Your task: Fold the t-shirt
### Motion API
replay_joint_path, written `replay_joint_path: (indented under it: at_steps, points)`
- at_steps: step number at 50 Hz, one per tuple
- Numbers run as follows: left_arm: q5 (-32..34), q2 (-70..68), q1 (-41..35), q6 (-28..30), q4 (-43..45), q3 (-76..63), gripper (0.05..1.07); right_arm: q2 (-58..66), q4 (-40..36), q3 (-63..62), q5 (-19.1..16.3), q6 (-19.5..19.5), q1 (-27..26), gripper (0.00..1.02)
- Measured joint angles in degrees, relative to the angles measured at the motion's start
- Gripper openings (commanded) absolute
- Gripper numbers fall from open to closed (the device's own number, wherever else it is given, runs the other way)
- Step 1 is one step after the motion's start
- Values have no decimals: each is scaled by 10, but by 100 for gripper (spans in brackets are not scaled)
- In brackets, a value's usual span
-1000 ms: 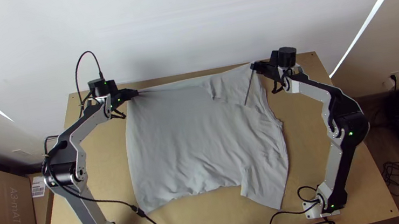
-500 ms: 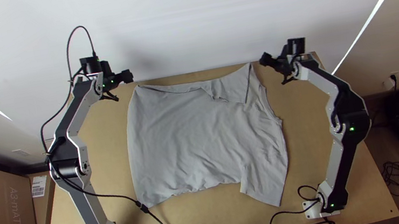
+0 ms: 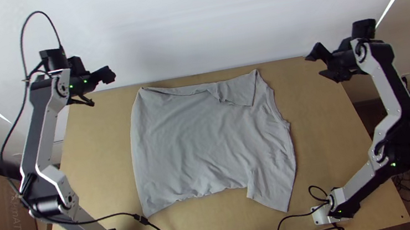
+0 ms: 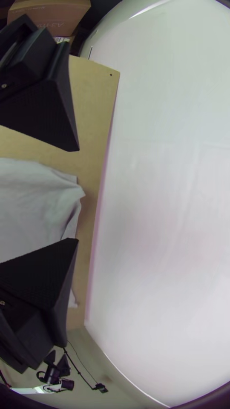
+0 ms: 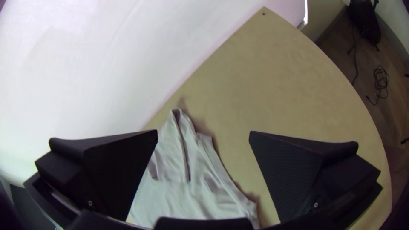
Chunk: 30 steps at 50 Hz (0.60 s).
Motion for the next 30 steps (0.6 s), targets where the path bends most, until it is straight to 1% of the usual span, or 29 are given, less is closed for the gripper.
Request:
replay_joint_path:
  at_steps: [2, 7, 14, 19, 21, 24, 27, 30]
  points:
    - [2, -25, 0, -2, -11, -7, 103, -16, -31, -10, -5, -15, -7, 98]
    - [21, -92, 2, -4, -43, -27, 103, -62, -110, -52, -17, -74, -23, 98]
    - [54, -167, 9, -6, -98, -50, 102, -140, -151, -147, -44, -147, -35, 98]
    - [65, -218, 9, -5, -109, -75, 102, -192, -183, -216, -57, -201, -43, 86]
    - [68, -238, 9, -5, -110, -92, 102, -207, -191, -241, -71, -222, -50, 83]
    - [72, -266, 9, -5, -117, -115, 102, -226, -197, -282, -89, -245, -61, 81]
    - [73, -287, 8, -5, -123, -133, 102, -236, -202, -317, -95, -266, -67, 78]
    - [73, -306, 7, -5, -126, -151, 102, -240, -211, -350, -97, -288, -69, 77]
